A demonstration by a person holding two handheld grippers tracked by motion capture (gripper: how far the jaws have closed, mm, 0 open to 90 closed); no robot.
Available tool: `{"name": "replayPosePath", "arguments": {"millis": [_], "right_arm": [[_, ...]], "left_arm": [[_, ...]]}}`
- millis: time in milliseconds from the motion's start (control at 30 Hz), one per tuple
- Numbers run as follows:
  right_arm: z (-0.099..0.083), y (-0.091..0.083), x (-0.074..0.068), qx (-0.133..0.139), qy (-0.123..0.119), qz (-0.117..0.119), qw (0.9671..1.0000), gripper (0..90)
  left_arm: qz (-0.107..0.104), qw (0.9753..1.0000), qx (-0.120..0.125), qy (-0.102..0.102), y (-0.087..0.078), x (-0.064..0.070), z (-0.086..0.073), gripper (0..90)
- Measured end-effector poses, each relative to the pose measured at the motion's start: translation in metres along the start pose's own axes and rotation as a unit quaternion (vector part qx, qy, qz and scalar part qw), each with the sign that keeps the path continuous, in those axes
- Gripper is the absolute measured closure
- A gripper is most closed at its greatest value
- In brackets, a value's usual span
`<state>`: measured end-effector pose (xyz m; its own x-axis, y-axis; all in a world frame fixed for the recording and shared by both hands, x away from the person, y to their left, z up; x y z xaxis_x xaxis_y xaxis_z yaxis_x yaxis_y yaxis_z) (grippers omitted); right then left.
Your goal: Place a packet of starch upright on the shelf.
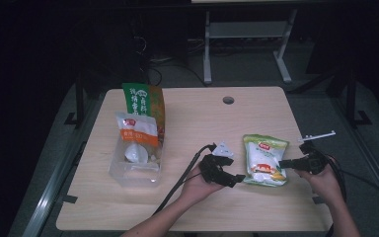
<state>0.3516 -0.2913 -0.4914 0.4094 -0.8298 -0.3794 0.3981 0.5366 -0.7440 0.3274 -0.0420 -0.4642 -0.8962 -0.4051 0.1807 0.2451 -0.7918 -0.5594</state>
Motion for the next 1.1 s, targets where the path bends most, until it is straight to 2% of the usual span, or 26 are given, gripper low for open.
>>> {"name": "replayPosePath", "arguments": {"millis": [67,100,167,267,367,467,500,567,600,667,733,800,933,1100], "right_arm": [[-0.002,-0.001,0.001,0.0,0.001,0.006,1.0,80.7],[-0.002,-0.002,0.002,0.0,0.005,0.009,0.9999,74.1],[-0.002,-0.002,0.004,0.001,0.014,0.017,0.9998,66.5],[0.002,0.002,0.007,0.005,0.025,0.028,0.9993,62.5],[0.007,0.006,0.01,0.01,0.035,0.026,0.999,60.0],[0.009,0.011,0.014,0.019,0.05,0.04,0.9978,59.3],[0.009,0.013,0.015,0.025,0.054,0.046,0.9971,61.8],[0.009,0.014,0.015,0.028,0.057,0.058,0.9963,77.8],[0.009,0.014,0.013,0.028,0.054,0.059,0.9964,81.8],[0.009,0.013,0.009,0.026,0.043,0.047,0.9976,87.2],[0.01,0.011,0.003,0.025,0.024,0.029,0.999,87.8],[0.011,0.009,-0.002,0.028,0.01,0.023,0.9993,88.3],[0.013,0.003,-0.017,0.043,-0.017,0.037,0.9982,88.7],[0.017,-0.012,-0.037,0.079,-0.048,0.051,0.9944,88.8]], "left_arm": [[0.002,1.0,-0.002,0.001,-0.002,-0.002,-0.001,30.0],[0.004,1.0,-0.001,0.001,-0.003,-0.003,-0.001,30.0],[0.004,1.0,0.003,-0.007,-0.004,-0.003,0.0,30.0],[-0.001,0.9998,0.012,-0.017,-0.005,-0.004,0.002,30.1],[-0.004,0.9995,0.019,-0.026,-0.004,-0.004,0.003,30.3],[-0.005,0.9996,0.015,-0.022,-0.003,-0.005,0.002,30.4],[-0.005,0.9996,0.015,-0.025,-0.002,-0.005,0.002,30.3],[-0.007,0.9995,0.012,-0.027,-0.001,-0.004,0.001,30.3],[-0.008,0.9995,0.011,-0.028,-0.001,-0.004,0.001,30.3],[-0.011,0.9995,0.011,-0.027,0.0,-0.004,0.001,30.3],[-0.014,0.9994,0.008,-0.031,0.002,-0.003,-0.001,30.2],[-0.015,0.9996,0.0,-0.024,0.004,-0.003,-0.003,30.1],[-0.02,0.999,0.003,-0.039,0.008,-0.005,-0.004,29.7],[-0.031,0.998,0.004,-0.055,0.011,-0.007,-0.003,29.8]]}}
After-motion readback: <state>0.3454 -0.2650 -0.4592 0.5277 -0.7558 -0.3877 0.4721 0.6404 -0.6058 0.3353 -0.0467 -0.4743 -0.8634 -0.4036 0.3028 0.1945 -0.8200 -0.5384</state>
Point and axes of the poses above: each handheld gripper's, and its own axes: y roughly forward along the jaws, z roughly out of its top, x roughly to its right, the point moved 6 cm from there along y, roughly forward along the jaws, and after that the axes turned 4 degrees about x, right-handed, at the moved point
